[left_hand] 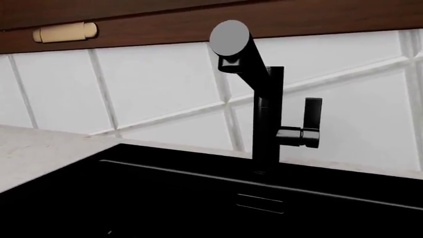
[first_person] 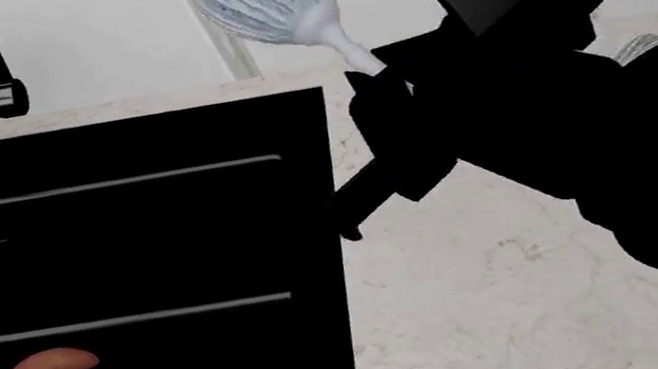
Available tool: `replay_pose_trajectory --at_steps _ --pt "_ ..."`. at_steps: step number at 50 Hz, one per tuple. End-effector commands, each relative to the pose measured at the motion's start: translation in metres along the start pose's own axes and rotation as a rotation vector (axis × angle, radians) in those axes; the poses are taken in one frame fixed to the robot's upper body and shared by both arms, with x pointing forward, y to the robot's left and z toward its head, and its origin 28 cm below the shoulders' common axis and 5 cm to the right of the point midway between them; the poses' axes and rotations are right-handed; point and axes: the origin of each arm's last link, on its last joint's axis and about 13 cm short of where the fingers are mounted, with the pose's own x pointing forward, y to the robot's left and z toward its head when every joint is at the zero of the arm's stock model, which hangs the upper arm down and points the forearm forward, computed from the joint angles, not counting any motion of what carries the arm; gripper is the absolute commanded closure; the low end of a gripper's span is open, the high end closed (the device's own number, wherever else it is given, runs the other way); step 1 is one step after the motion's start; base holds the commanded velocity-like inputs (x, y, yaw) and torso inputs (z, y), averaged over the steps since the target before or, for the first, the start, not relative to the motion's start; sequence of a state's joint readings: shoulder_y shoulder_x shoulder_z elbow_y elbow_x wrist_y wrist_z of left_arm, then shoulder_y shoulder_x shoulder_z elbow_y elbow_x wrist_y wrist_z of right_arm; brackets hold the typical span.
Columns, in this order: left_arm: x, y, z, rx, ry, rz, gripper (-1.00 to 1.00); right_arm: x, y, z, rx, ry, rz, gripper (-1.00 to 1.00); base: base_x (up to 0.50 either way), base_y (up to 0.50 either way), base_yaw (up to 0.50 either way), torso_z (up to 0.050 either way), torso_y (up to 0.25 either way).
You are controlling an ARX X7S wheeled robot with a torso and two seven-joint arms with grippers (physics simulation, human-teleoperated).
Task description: Pick the whisk from the counter and place it in the sink
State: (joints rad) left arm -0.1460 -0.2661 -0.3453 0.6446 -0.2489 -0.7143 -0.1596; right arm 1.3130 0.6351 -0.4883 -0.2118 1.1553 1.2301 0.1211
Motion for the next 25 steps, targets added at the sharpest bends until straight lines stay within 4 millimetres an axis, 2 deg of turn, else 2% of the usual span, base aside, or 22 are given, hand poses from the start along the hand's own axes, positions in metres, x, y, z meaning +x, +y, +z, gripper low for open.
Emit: replay_pose_trajectory --at_steps 1,10,20,25 --pt "0.0 0.0 0.001 0.004 -0.005 0.003 -1.0 0.02 0.013 0.023 -0.056 -0.023 0.109 1.0 0.0 0.0 0.0 0.0 0.0" --pt "0.0 0.0 0.001 0.002 -0.005 0.004 -1.0 0.033 0.024 0.021 -0.064 -0.003 0.2 1.0 0.0 0.0 0.0 0.0 0.0" --pt "0.001 0.002 0.001 0.001 -0.007 0.011 -1.0 0.045 0.026 0.02 -0.103 0.025 0.246 1.0 0.0 0.0 0.0 0.0 0.0" --pt "0.002 0.001 0.001 -0.002 -0.008 0.008 -1.0 0.054 0.03 0.026 -0.124 0.036 0.27 1.0 0.0 0.0 0.0 0.0 0.0"
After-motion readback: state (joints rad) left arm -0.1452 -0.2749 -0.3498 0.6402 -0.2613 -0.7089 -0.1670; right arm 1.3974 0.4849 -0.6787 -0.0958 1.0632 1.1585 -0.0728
